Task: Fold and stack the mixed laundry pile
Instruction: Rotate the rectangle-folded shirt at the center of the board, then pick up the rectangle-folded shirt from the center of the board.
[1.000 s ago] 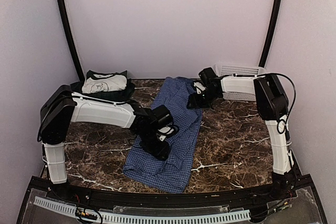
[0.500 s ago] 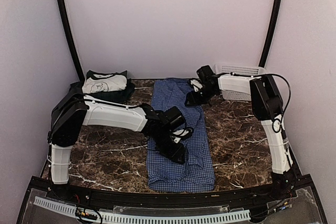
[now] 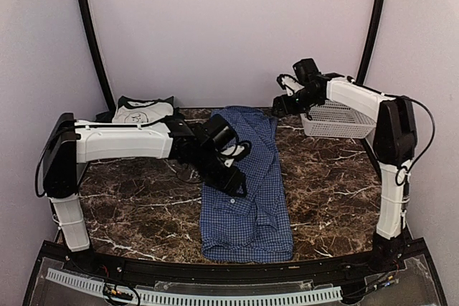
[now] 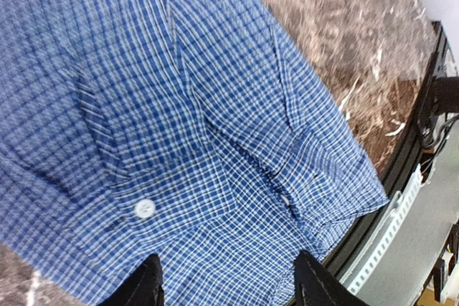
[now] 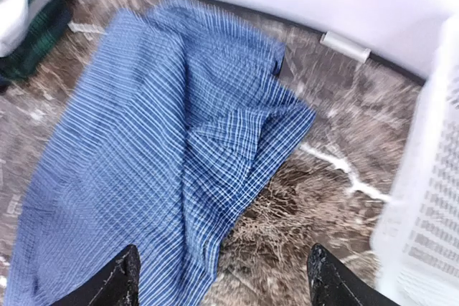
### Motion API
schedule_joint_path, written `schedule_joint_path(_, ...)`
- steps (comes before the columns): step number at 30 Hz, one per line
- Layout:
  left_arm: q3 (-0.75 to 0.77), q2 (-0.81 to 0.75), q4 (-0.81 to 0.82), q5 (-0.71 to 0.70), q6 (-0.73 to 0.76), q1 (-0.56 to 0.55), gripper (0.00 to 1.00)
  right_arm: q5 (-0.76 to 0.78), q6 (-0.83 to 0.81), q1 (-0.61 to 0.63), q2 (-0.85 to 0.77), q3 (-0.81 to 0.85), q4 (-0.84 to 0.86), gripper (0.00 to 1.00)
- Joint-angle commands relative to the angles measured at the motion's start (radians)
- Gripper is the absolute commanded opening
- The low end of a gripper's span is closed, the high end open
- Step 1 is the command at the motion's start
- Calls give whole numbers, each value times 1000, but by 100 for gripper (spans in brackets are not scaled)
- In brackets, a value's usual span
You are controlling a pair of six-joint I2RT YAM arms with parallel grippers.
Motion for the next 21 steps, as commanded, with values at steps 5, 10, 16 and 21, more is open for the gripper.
schedule_joint_path(5, -286, -370, 140, -117, -134, 50, 95, -170, 136, -22, -515, -492, 252, 99)
schedule_joint_path(10, -492, -580, 287, -200, -235, 83, 99, -326, 225, -97, -682, -636, 285, 99)
schedule_joint_path(16, -614, -610, 314, -41, -326, 97, 99, -468, 361, -22, -879, -893, 203, 94)
schedule_joint_path(21, -837, -645, 525, 141, -502, 86, 87, -478, 508, 102, -1071, -1125, 169, 89)
